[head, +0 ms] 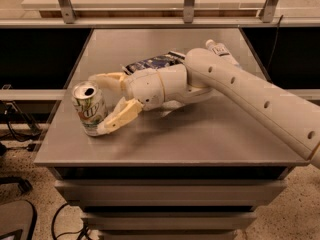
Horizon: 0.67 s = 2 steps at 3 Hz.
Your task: Knock 7up can over
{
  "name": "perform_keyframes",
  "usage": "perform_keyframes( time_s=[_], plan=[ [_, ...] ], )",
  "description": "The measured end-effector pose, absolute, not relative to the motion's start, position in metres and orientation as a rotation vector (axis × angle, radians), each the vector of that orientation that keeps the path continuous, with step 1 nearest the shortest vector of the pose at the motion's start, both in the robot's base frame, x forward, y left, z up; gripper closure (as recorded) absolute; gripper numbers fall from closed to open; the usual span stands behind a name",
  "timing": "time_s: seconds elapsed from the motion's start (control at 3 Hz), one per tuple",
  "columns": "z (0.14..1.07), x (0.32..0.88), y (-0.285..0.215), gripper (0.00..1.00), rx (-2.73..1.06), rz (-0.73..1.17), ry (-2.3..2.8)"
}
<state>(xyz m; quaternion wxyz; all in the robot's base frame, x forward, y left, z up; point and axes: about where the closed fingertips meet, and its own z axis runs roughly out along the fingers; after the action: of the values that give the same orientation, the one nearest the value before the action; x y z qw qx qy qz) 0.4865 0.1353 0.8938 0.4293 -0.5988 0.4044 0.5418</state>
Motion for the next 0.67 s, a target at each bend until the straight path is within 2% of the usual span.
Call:
perform_keyframes(
  time_s=[0.67],
  plan=[
    [0.893, 0.4836, 0.1416, 0.64, -1.504, 1.369, 0.99]
  ],
)
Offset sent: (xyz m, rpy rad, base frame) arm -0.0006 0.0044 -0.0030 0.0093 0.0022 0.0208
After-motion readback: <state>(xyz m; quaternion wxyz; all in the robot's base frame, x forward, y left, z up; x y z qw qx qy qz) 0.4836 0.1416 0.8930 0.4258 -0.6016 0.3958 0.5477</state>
